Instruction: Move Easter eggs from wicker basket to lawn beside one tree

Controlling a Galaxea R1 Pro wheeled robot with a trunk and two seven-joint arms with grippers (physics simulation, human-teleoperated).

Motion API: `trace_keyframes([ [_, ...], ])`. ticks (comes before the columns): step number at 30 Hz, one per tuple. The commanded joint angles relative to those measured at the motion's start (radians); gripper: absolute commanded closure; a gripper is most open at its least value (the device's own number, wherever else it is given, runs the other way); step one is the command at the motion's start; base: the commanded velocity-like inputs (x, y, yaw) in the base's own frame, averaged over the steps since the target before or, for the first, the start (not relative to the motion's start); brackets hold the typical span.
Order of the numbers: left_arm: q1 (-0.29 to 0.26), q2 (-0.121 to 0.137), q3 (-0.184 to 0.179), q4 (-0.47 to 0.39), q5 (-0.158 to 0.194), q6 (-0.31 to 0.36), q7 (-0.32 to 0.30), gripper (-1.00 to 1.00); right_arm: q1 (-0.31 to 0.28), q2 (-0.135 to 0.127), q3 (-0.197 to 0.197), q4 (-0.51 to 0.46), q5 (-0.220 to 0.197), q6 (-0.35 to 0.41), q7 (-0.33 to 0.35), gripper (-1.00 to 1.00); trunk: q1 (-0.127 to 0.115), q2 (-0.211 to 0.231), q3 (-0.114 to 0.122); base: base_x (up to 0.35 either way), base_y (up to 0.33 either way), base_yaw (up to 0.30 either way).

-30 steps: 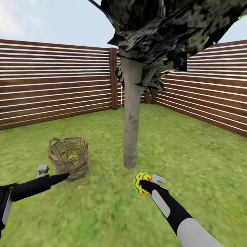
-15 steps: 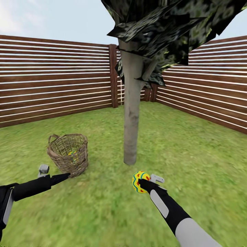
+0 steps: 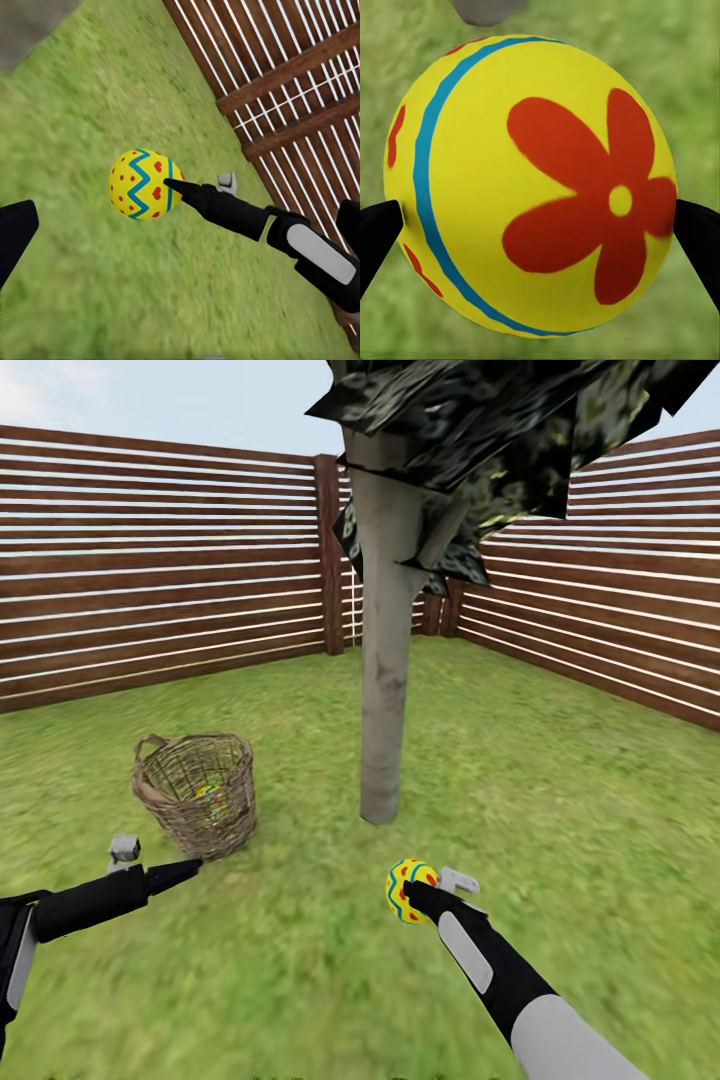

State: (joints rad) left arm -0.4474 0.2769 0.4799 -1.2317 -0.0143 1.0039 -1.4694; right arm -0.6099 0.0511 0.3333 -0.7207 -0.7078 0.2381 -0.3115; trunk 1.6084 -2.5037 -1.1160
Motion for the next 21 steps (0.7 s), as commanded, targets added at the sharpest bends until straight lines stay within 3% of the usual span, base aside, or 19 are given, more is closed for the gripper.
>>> trace_keyframes([
  [1,-0.001,0.0,-0.001,0.0,-0.001,0.01,-0.005,-1.0,-0.001,-0.001,0.003,-0.002,-0.007,0.001,-0.008,1.0,0.0,-0.001,-0.005,0.0,0.0,0.0],
  [8,-0.001,-0.001,-0.001,-0.001,-0.001,0.01,-0.007,-1.0,-0.001,0.0,0.003,-0.002,-0.007,-0.005,-0.009,1.0,0.003,-0.002,-0.032,0.0,0.0,0.0],
  [15,-0.001,-0.001,0.001,-0.012,0.0,0.01,-0.012,-1.0,0.0,0.001,0.004,-0.002,-0.007,-0.007,-0.008,1.0,0.003,-0.002,-0.032,0.005,-0.002,0.0],
  [21,-0.001,-0.001,-0.002,-0.012,0.0,0.01,-0.01,-1.0,0.001,0.001,0.01,-0.002,-0.007,-0.021,-0.008,1.0,0.003,-0.002,-0.032,0.254,-0.077,0.0],
])
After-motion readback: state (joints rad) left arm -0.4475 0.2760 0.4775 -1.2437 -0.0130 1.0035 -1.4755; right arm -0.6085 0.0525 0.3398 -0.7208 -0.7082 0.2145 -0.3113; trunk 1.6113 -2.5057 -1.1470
